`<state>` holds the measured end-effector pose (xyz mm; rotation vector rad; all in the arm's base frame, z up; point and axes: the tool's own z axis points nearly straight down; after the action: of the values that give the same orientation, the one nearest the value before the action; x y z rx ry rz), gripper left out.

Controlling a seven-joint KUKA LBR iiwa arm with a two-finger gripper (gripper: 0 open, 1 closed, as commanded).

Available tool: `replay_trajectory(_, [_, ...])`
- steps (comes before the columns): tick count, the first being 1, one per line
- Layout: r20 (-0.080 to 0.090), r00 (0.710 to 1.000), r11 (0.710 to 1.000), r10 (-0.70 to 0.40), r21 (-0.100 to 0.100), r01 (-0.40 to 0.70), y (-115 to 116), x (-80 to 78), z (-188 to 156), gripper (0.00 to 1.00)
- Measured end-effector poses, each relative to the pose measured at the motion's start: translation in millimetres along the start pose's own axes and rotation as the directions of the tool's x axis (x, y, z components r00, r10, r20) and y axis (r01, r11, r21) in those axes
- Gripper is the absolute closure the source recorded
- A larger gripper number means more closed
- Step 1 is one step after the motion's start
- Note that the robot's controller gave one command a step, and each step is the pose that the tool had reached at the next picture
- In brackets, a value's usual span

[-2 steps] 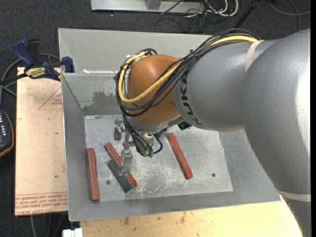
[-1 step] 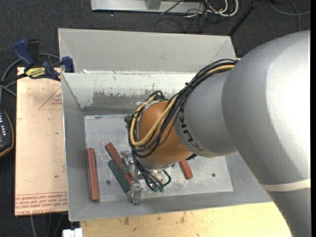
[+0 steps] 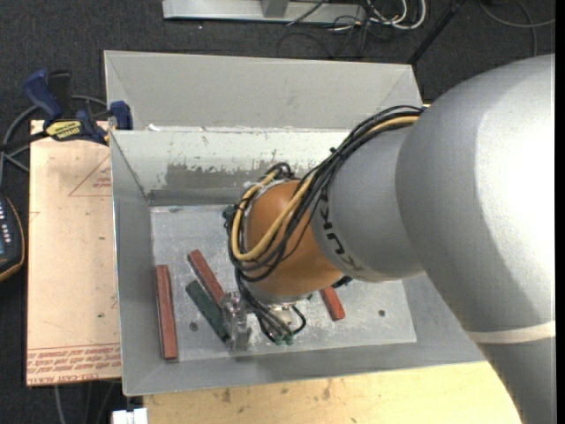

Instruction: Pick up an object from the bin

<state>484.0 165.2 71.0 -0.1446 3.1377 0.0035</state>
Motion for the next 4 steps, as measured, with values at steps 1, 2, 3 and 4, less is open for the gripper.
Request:
replay_trajectory(1, [0.014, 1.0, 1.0, 0.002, -0.002, -0.002, -1, -3.7, -1, 0.0])
replay_trajectory(2, [0.006, 1.0, 1.0, 0.001, -0.001, -0.001, 0, -1.5, 0, 1.0])
replay_trajectory(3, [0.009, 1.0, 1.0, -0.011, -0.002, 0.011, 16, -4.3, -84, 1.0])
replay_trajectory(4, [0.001, 1.0, 1.0, -0.008, 0.0, 0.008, 15, -2.5, -80, 0.0])
